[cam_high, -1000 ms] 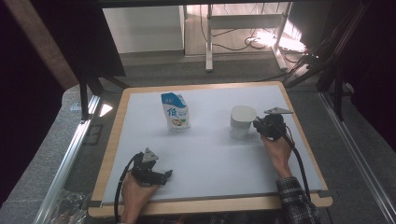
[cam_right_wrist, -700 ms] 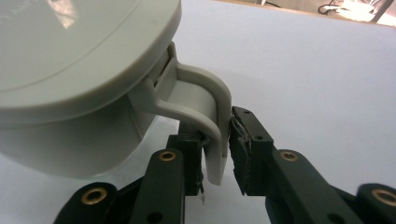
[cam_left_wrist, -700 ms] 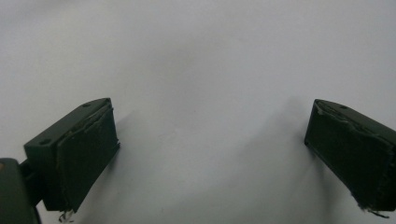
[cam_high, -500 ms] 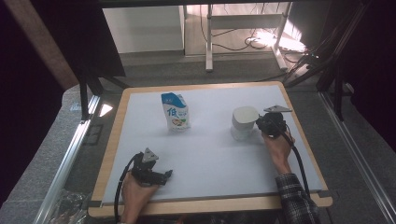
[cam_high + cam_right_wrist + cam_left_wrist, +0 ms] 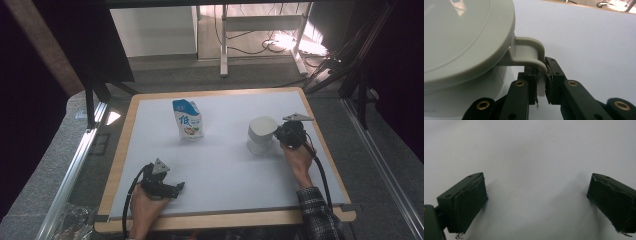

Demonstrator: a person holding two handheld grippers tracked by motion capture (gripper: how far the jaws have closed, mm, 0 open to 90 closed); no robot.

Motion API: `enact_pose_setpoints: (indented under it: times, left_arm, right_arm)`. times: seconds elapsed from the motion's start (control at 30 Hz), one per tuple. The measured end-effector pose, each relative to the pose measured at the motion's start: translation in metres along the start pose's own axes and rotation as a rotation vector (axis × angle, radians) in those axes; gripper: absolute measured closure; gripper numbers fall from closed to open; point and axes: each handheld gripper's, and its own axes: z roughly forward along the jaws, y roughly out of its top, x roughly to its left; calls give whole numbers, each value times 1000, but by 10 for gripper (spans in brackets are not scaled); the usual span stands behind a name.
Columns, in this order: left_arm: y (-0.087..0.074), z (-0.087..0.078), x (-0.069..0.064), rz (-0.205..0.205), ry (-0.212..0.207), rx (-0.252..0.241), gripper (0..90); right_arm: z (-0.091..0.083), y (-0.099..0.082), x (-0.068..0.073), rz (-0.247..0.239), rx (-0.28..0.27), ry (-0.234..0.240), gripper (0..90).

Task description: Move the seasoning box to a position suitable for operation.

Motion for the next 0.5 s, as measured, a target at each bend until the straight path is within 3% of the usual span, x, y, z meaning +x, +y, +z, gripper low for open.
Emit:
enact_pose_setpoints:
  times: [0.5]
  left_arm:
    - [0,0,0,-1,1,-1,23]
  right_arm:
    - [-24,-16,22,-2,2,21,803]
